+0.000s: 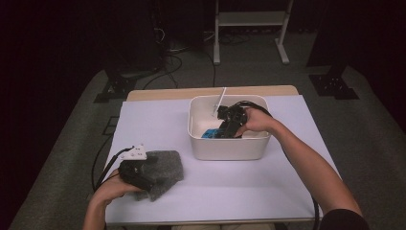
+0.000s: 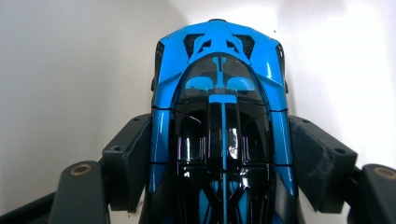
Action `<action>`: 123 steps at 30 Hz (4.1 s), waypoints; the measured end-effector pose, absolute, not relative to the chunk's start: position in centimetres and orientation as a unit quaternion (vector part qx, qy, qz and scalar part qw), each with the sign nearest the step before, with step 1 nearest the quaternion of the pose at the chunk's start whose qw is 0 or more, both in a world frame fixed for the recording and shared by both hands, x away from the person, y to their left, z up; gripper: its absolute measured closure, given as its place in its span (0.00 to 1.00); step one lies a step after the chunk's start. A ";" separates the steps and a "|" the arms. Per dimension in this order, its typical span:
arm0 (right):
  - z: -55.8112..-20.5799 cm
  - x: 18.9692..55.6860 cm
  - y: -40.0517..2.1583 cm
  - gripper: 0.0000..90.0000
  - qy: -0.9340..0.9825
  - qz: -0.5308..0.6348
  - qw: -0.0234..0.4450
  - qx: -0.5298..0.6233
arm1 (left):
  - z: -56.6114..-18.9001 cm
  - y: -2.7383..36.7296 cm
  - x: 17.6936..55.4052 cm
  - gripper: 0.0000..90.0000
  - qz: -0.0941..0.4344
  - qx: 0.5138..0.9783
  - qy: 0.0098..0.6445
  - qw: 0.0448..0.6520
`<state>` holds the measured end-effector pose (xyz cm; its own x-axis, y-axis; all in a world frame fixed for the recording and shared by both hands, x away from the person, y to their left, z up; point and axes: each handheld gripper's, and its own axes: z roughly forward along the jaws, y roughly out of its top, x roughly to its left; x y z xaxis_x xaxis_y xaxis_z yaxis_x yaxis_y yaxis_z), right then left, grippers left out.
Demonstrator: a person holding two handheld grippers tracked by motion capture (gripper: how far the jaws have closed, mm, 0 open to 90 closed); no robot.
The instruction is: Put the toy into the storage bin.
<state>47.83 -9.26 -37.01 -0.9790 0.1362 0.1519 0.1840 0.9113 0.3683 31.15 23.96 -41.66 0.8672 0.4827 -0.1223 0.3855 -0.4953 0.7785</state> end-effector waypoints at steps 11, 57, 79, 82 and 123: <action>-37.1 48.0 -9.3 0.30 -0.975 -0.194 0.071 -0.083 | -41.5 24.0 31.1 0.09 0.057 0.862 0.250 0.438; -33.8 47.4 -11.6 0.32 -0.956 -0.264 0.052 -0.114 | -41.1 23.3 31.4 0.09 0.057 0.861 0.239 0.445; -28.8 44.7 -16.0 0.32 -0.938 -0.317 0.011 -0.136 | -40.9 23.1 30.9 0.09 0.062 0.862 0.233 0.447; -28.2 44.3 -16.6 0.32 -0.936 -0.324 0.004 -0.137 | -40.8 23.1 30.9 0.09 0.063 0.861 0.234 0.447; -27.2 39.0 -27.3 0.31 -0.904 -0.379 -0.034 -0.194 | -41.1 23.2 30.5 0.09 0.066 0.861 0.240 0.444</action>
<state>39.03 -27.35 -27.15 -0.9228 0.3760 0.0846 0.3241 0.6381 0.6984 30.53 23.18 -41.14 0.8760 0.4719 -0.0996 0.3550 -0.4911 0.7955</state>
